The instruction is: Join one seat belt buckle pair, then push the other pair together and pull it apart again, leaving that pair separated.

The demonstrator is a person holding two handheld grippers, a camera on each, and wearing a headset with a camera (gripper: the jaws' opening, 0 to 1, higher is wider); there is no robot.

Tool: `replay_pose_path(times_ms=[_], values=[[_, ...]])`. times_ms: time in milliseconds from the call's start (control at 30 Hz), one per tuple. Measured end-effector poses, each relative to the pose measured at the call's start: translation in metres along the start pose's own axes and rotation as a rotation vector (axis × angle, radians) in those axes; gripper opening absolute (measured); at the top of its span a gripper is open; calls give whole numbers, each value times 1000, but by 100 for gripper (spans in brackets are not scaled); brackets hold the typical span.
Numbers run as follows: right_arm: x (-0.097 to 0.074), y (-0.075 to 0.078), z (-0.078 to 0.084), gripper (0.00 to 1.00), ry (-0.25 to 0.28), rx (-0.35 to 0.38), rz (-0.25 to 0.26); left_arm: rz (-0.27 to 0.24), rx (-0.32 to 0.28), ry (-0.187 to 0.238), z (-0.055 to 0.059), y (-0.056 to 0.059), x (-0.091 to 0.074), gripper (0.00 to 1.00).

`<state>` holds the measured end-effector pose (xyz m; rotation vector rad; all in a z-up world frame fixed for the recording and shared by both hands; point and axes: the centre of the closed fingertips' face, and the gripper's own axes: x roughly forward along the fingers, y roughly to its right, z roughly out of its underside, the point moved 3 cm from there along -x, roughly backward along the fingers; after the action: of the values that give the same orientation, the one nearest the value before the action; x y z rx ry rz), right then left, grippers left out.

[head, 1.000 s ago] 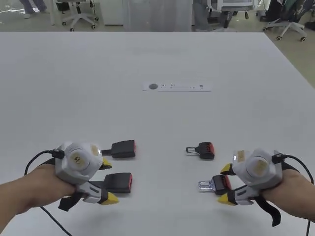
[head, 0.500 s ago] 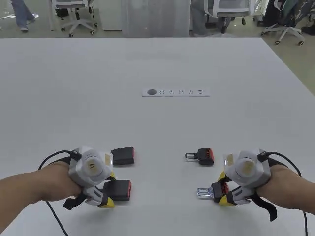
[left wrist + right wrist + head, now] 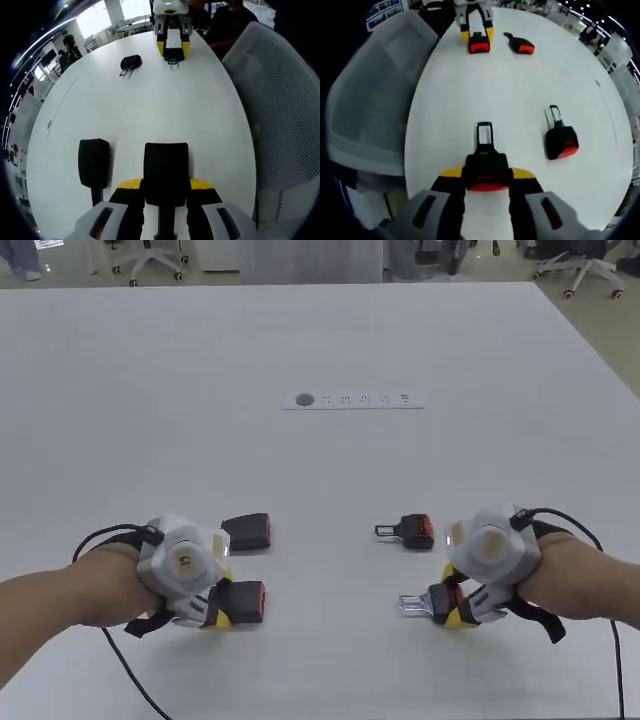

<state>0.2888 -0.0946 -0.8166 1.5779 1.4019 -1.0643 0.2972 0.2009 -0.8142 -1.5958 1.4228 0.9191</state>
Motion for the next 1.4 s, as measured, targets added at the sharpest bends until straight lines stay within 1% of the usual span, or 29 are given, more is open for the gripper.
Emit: replay_pose_path(times_ms=[100, 200, 300, 433, 600, 700, 767, 900, 1000, 1167, 1300, 1367, 1400], values=[[1, 0, -1, 33, -15, -7, 3, 3, -5, -2, 0, 0, 1, 33], [1, -1, -1, 33, -24, -18, 5, 15, -9, -14, -2, -1, 2, 33], [-1, -1, 0, 33, -11, -21, 5, 20, -13, -30, -2, 0, 2, 33], [-1, -1, 0, 33, 4, 2, 6, 25, -18, -33, -1, 0, 2, 33], [-1, -1, -2, 33, -5, 0, 16, 29, -23, -30, -1, 0, 2, 33], [1, -1, -5, 33, -4, -2, 29, 32, -22, -32, -1, 0, 2, 33], [2, 0, -10, 33, 7, 7, 48, 35, -23, -32, -1, 0, 2, 34], [7, 3, -23, 33, 37, 34, 60, 44, -18, -25, -1, 0, 2, 34], [10, 4, -32, 33, 48, 35, 53, 56, -32, -25, -1, -1, 2, 34], [15, 2, -47, 33, 62, 20, 38, 68, -32, -36, -1, -1, 3, 34], [22, -2, -65, 33, 104, 33, 28, 72, -34, -35, -1, 0, 3, 34], [24, -3, -69, 33, 113, 36, 25, 72, -34, -37, -1, 0, 3, 34], [26, -5, -75, 33, 127, 43, 23, 72, -35, -39, -1, 0, 3, 34]])
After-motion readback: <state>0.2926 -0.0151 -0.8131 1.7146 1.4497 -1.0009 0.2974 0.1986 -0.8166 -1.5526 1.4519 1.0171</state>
